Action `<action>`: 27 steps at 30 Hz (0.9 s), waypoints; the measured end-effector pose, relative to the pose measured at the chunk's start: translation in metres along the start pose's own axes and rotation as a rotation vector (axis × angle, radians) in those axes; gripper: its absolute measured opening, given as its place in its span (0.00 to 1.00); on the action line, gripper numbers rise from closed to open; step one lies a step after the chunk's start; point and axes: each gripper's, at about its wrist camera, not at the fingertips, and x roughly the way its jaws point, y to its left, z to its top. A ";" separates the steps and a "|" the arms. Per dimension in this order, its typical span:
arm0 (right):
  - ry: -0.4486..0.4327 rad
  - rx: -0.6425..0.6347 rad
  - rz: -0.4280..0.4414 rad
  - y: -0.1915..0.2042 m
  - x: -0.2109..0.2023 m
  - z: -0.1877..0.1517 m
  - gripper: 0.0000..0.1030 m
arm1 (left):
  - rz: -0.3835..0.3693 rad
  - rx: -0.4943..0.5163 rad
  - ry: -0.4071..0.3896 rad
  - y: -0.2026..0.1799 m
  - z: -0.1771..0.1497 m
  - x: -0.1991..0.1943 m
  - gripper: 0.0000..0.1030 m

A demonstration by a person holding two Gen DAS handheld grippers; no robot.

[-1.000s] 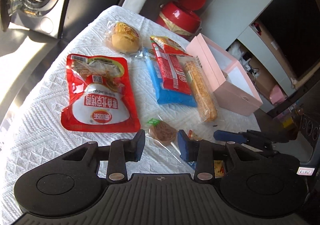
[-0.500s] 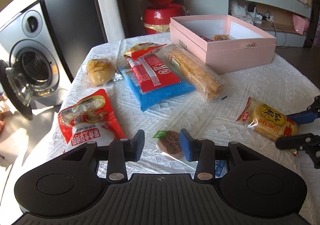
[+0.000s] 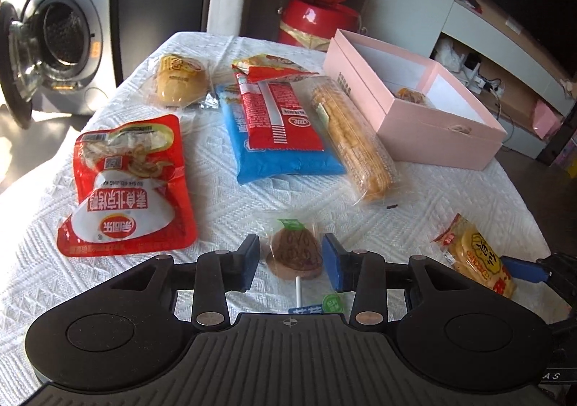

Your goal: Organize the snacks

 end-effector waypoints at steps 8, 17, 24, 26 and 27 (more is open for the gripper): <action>0.000 0.051 -0.025 -0.008 0.002 0.002 0.81 | -0.002 0.245 -0.017 -0.038 -0.017 0.000 0.43; 0.005 0.000 0.013 -0.005 0.006 0.022 0.35 | -0.023 0.323 -0.002 -0.051 -0.029 -0.009 0.40; -0.024 0.005 -0.020 -0.011 -0.009 0.018 0.34 | -0.024 0.371 0.012 -0.061 -0.015 0.007 0.43; -0.011 0.025 -0.036 -0.019 -0.009 0.014 0.34 | -0.036 0.367 0.011 -0.061 -0.011 0.012 0.44; -0.006 0.034 -0.041 -0.021 -0.009 0.011 0.34 | -0.043 0.363 0.010 -0.060 -0.010 0.014 0.44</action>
